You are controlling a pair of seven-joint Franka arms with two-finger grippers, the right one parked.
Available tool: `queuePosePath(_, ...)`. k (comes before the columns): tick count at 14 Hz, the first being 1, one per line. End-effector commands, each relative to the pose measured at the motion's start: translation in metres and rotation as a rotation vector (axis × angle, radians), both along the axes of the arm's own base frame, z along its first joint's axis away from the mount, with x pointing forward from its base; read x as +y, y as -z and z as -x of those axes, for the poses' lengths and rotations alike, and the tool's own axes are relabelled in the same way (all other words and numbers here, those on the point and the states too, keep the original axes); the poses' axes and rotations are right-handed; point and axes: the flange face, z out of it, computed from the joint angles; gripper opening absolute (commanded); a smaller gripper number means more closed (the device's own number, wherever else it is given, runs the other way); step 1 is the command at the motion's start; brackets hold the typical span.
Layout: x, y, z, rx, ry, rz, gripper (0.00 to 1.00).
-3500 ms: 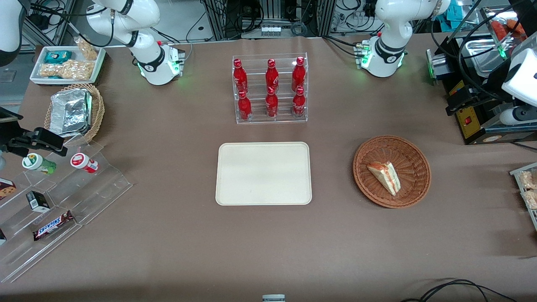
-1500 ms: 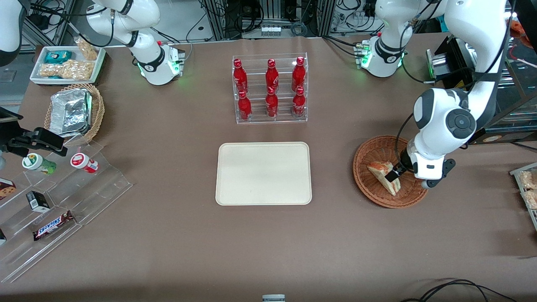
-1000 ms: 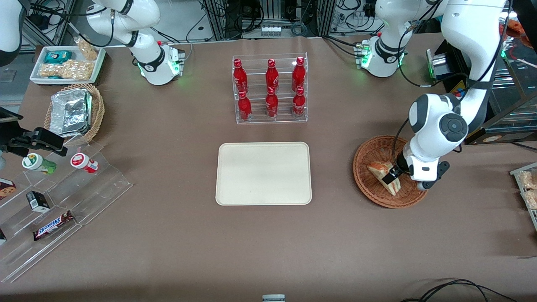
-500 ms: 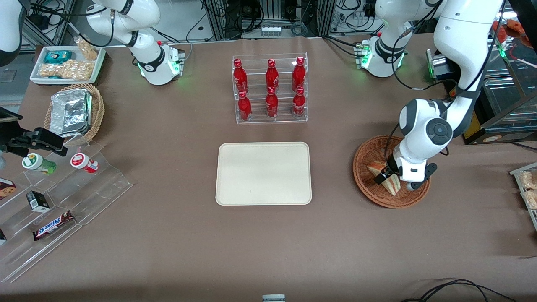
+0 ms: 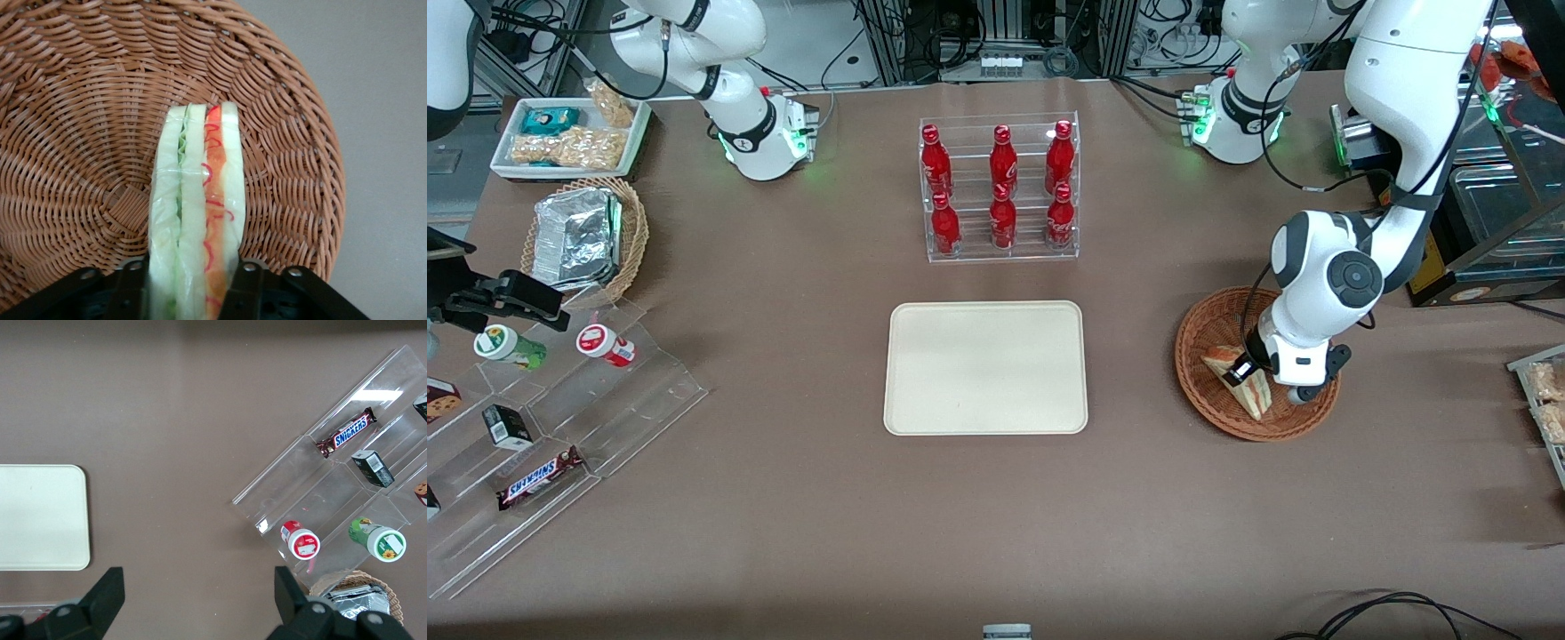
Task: Place sandwich from basket to tray
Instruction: 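Lift the sandwich and carry it over the cream tray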
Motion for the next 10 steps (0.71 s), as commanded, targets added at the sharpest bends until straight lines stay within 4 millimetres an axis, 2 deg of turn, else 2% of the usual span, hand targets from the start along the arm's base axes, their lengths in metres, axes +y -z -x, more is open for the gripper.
queuePosePath(1, -0.002, -0.037, 0.000, 0.014, 0.042, -0.030, 0.00)
queuePosePath(2, -0.003, -0.056, -0.002, 0.044, 0.071, -0.040, 0.00)
queuePosePath(3, -0.016, -0.074, -0.002, 0.070, 0.091, -0.045, 0.00)
queuePosePath(5, -0.059, -0.103, -0.003, 0.095, 0.124, -0.047, 0.01)
queuePosePath(6, -0.097, -0.112, -0.004, 0.086, 0.123, -0.040, 0.00)
queuePosePath(7, -0.133, -0.112, -0.005, 0.076, 0.137, -0.037, 0.00)
queuePosePath(9, -0.210, -0.101, -0.002, 0.072, 0.229, -0.019, 0.00)
queuePosePath(10, -0.254, -0.086, 0.001, 0.079, 0.251, -0.009, 0.00)
